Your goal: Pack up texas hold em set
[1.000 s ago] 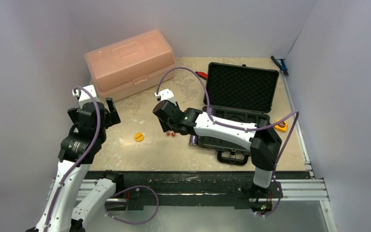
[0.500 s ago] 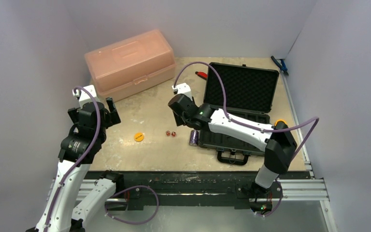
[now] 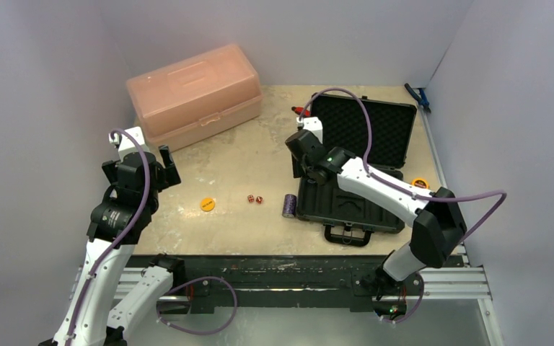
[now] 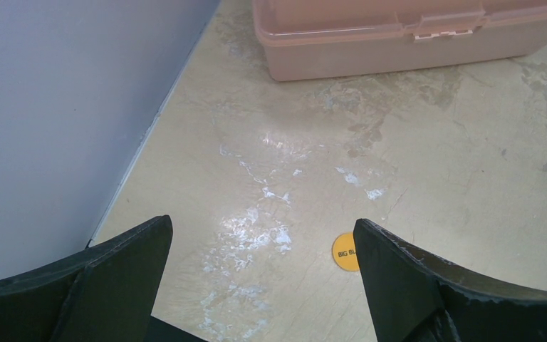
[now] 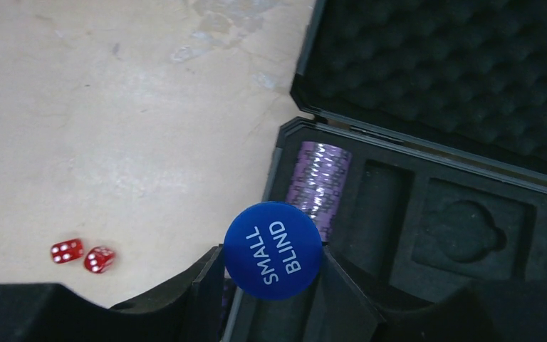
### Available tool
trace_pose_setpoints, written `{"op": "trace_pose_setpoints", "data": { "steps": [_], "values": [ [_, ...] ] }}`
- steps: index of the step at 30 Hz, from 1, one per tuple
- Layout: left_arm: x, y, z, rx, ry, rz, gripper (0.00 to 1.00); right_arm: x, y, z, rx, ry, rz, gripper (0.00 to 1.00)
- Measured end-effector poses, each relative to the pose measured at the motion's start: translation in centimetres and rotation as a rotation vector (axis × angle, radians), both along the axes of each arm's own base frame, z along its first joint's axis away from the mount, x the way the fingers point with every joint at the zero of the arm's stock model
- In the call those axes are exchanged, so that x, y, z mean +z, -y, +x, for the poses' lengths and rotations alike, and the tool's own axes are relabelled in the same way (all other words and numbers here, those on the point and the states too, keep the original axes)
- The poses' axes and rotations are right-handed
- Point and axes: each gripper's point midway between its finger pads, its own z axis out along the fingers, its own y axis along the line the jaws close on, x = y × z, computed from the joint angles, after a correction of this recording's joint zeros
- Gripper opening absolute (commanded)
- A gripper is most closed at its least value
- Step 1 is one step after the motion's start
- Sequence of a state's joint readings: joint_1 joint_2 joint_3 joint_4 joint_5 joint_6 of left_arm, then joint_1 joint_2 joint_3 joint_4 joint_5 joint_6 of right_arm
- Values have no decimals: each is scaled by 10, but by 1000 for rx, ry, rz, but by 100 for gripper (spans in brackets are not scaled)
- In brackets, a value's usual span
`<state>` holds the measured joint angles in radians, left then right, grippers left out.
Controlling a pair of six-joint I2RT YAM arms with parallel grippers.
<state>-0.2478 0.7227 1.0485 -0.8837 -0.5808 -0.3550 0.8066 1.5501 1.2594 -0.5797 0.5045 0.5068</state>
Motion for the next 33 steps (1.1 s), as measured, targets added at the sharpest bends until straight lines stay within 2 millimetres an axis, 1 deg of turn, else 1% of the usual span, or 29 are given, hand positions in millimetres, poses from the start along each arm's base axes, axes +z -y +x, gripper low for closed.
{"op": "trace_pose_setpoints", "data": {
  "steps": [6,10,14,24,29,33],
  "values": [
    [0,0,0,-1,-1,-1,100,-15,36,12,-101,-32,-20,0],
    [-1,0,1,-1,-4,0,100,-21,56,19,-162,-43,-26,0],
    [-1,1,1,-2,-4,0,100,-27,74,22,-207,-55,-38,0],
    [-1,2,1,-10,-5,-5,100,-30,107,23,-283,-62,-34,0],
    [-1,3,1,-16,-4,-10,100,-35,123,25,-325,-73,-36,0],
    [-1,5,2,-22,-3,-13,100,-40,131,26,-343,-90,-23,0]
  ]
}}
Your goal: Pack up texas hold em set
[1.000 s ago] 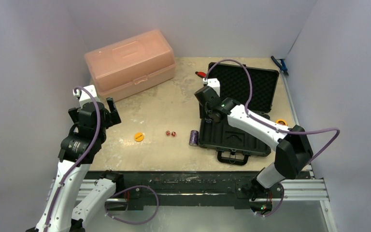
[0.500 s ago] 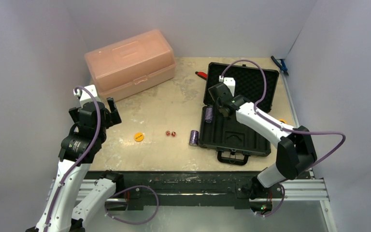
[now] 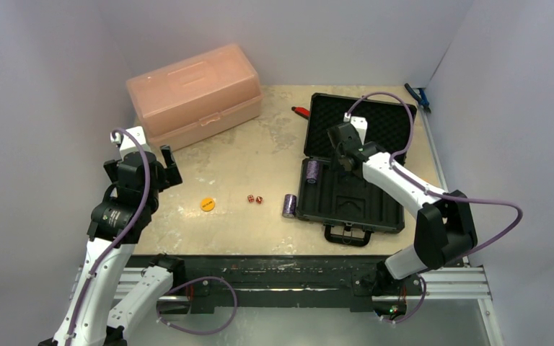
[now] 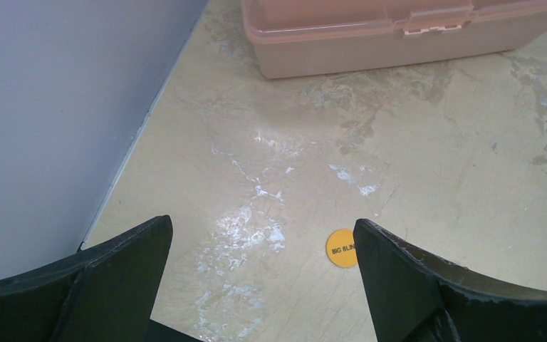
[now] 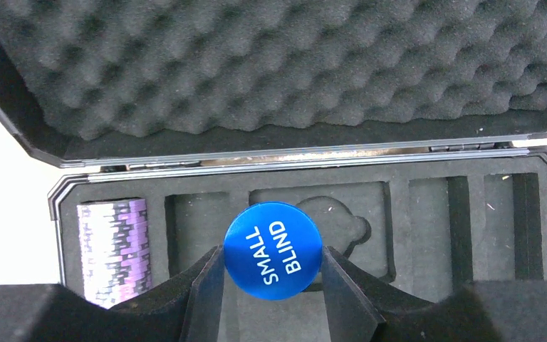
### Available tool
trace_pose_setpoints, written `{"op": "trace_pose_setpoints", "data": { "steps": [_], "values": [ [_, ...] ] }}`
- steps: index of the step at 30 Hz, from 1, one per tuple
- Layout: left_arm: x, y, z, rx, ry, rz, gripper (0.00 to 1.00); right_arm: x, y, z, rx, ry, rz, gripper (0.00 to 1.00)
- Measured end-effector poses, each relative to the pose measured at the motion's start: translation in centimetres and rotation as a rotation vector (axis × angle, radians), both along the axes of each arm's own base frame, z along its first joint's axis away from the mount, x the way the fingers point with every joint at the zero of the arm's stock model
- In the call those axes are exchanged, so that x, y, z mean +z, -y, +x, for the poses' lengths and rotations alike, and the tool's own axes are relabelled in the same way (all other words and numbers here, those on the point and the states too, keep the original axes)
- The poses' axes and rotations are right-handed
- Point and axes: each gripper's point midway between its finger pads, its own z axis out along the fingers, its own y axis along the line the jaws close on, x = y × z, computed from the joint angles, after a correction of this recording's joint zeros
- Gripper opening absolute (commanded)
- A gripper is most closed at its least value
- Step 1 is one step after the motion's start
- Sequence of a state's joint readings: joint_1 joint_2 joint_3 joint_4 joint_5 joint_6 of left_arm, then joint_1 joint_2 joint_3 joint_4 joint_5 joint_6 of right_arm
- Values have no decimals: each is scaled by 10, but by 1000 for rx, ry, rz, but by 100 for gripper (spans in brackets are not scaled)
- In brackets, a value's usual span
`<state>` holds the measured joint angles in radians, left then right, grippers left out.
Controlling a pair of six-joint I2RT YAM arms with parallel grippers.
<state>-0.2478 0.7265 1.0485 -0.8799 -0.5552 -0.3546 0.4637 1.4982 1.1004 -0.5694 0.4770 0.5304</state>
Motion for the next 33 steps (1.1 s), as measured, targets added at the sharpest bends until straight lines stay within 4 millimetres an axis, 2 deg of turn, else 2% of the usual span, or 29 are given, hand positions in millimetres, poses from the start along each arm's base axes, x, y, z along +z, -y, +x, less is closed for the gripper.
{"op": "trace_pose_setpoints", "data": {
  "steps": [13,23,33],
  "values": [
    [2,0,-1,-2,9,-4,100,-7,13,2,-34,-16,23,0],
    [1,2,-1,-9,7,-8,100,-34,30,-15,-86,-85,27,0],
    [1,3,0,-15,5,-11,99,-42,31,-16,-93,-89,49,0]
  ]
}}
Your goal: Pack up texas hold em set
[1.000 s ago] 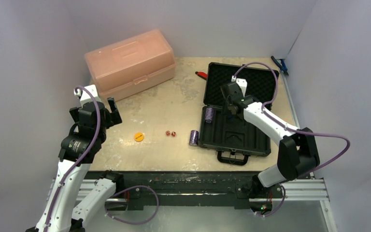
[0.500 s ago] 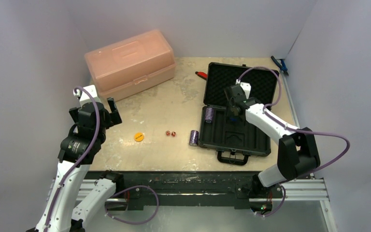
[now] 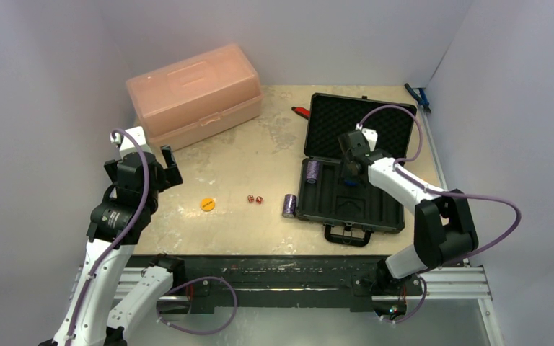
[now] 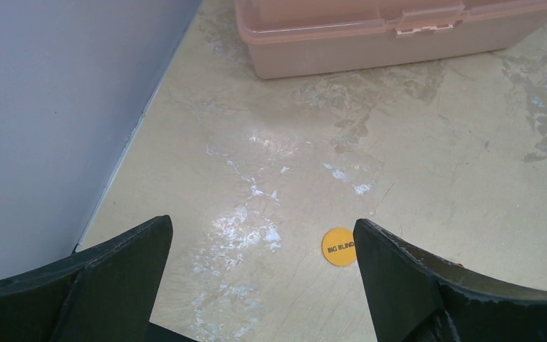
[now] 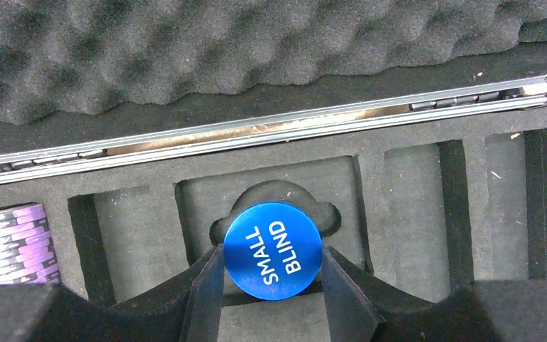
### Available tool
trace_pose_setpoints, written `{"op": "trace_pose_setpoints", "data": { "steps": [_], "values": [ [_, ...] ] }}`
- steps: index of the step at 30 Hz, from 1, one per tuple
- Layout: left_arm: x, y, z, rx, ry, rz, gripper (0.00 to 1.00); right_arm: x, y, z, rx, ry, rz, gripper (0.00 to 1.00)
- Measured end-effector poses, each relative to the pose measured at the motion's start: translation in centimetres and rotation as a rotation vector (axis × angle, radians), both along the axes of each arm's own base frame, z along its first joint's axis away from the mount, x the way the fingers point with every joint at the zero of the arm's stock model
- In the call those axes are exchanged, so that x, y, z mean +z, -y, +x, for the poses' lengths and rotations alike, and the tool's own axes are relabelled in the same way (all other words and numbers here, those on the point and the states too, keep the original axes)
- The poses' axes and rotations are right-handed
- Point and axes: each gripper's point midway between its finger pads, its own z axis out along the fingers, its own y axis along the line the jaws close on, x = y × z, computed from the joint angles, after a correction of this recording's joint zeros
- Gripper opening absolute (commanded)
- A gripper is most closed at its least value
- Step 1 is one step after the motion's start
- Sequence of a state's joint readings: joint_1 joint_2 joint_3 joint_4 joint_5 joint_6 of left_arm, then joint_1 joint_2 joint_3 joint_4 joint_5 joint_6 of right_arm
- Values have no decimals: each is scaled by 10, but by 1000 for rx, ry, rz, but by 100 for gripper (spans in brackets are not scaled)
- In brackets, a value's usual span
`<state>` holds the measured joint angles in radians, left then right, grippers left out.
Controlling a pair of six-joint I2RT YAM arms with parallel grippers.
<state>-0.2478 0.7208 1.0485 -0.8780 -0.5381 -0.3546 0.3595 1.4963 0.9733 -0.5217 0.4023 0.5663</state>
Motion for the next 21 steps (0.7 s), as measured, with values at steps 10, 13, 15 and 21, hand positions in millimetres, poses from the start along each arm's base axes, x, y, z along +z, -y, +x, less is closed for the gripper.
{"op": "trace_pose_setpoints", "data": {
  "steps": [10,13,15,21],
  "values": [
    [0,0,0,-1,-1,0,99,-9,1,5,-9,1,0,0],
    [-1,1,1,-3,-3,0,99,-15,4,5,-16,-11,-10,0],
    [-1,1,1,-2,-5,0,99,-16,5,6,-19,-11,-12,0],
    [-1,1,1,-2,-6,0,99,-16,5,8,-23,-7,-10,0]
  ]
}}
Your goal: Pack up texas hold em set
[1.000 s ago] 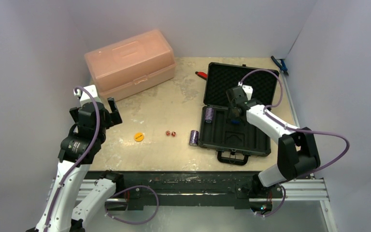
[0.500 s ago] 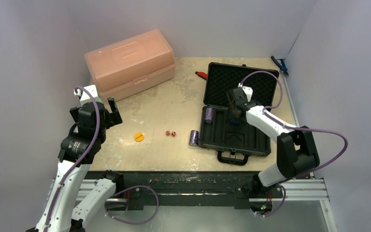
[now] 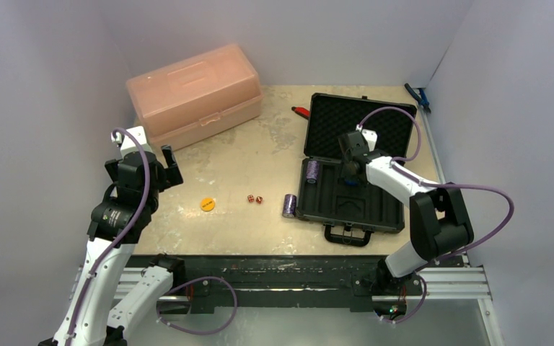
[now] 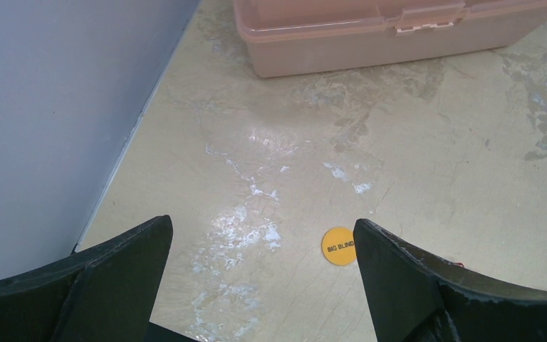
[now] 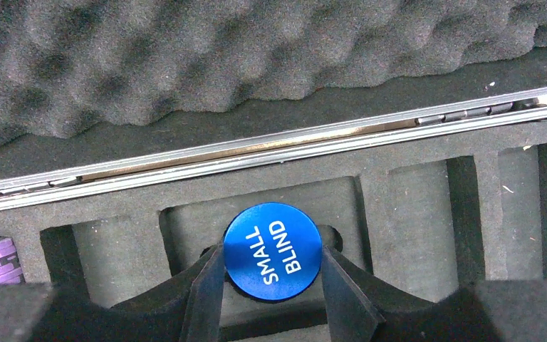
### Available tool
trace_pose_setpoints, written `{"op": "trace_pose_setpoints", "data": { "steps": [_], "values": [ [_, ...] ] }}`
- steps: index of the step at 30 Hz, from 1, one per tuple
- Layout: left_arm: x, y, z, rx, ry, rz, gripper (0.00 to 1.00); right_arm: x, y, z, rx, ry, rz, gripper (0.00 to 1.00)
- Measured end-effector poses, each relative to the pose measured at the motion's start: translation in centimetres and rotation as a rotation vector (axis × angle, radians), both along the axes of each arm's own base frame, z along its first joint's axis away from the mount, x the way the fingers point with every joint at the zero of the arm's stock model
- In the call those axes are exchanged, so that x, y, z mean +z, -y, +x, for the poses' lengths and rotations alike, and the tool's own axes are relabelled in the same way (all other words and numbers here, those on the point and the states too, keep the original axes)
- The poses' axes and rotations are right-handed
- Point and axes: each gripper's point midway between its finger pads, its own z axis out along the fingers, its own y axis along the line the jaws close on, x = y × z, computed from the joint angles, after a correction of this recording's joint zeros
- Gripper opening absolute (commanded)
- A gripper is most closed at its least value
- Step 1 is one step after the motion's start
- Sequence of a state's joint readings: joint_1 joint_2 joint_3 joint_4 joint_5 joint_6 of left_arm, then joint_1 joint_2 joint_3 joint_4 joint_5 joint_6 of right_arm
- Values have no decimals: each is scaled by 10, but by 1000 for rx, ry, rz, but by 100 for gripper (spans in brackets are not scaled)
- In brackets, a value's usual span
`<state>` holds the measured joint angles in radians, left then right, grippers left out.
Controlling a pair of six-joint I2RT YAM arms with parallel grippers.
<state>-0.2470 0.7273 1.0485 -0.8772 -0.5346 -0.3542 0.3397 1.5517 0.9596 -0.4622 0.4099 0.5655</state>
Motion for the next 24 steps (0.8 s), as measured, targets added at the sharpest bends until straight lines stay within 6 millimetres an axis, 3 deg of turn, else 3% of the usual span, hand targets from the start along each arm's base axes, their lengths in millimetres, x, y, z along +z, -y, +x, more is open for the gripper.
{"op": "trace_pose_setpoints", "data": {
  "steps": [13,21,24],
  "values": [
    [0,1,0,-5,-2,1,99,-2,0,1,-1,7,1,0],
    [0,1,0,-8,-3,3,99,-3,0,1,0,8,1,20],
    [0,1,0,-8,-3,2,99,-3,0,1,1,8,2,36]
  ]
}}
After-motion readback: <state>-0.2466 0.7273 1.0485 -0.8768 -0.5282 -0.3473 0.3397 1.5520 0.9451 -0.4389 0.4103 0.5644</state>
